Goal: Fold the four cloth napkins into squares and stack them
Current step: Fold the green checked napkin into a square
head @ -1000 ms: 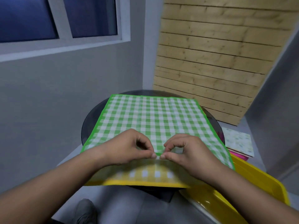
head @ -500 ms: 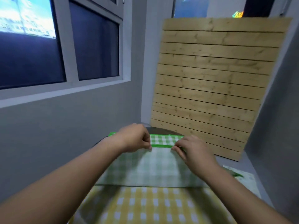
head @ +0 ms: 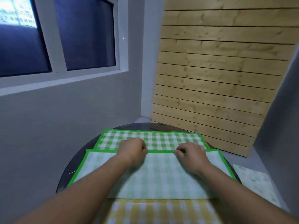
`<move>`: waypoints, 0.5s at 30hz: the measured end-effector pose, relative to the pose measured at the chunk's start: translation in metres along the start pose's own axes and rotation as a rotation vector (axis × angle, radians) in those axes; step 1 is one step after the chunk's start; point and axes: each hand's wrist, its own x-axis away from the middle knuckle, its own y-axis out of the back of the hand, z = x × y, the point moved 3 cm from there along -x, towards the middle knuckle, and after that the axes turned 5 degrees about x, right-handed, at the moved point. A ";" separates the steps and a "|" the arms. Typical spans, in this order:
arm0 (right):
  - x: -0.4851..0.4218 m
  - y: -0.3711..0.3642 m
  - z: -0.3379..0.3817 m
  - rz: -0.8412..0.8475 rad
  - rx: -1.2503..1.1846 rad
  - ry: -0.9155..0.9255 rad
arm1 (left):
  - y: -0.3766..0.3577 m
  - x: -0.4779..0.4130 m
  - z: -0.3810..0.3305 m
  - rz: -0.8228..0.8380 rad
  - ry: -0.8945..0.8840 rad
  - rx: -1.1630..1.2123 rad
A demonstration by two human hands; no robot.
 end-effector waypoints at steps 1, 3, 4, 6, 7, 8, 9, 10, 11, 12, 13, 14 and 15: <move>-0.002 -0.007 -0.004 0.020 -0.025 -0.017 | -0.008 0.000 0.005 -0.011 0.016 0.034; -0.004 -0.018 -0.010 0.048 -0.046 -0.035 | -0.022 -0.001 0.015 -0.039 0.037 0.103; -0.005 -0.022 -0.012 0.053 -0.051 -0.037 | -0.028 -0.002 0.018 -0.052 0.048 0.132; -0.007 -0.026 -0.015 0.052 -0.069 -0.041 | -0.037 -0.003 0.023 -0.086 0.063 0.167; -0.008 -0.028 -0.016 0.048 -0.088 -0.044 | -0.039 -0.004 0.024 -0.102 0.067 0.177; -0.008 -0.029 -0.017 0.041 -0.107 -0.047 | -0.041 -0.005 0.025 -0.112 0.070 0.183; -0.009 -0.031 -0.019 0.035 -0.129 -0.058 | -0.042 -0.005 0.026 -0.116 0.074 0.186; -0.009 -0.031 -0.019 0.028 -0.155 -0.071 | -0.043 -0.005 0.026 -0.116 0.080 0.192; -0.009 -0.032 -0.020 0.019 -0.185 -0.085 | -0.044 -0.005 0.027 -0.117 0.084 0.202; -0.008 -0.033 -0.021 0.005 -0.210 -0.093 | -0.046 -0.005 0.027 -0.123 0.086 0.210; -0.008 -0.034 -0.022 -0.009 -0.229 -0.097 | -0.047 -0.005 0.028 -0.133 0.086 0.215; -0.008 -0.034 -0.022 -0.019 -0.245 -0.098 | -0.049 -0.004 0.028 -0.143 0.085 0.220; -0.008 -0.034 -0.023 -0.026 -0.257 -0.098 | -0.050 -0.003 0.028 -0.154 0.086 0.226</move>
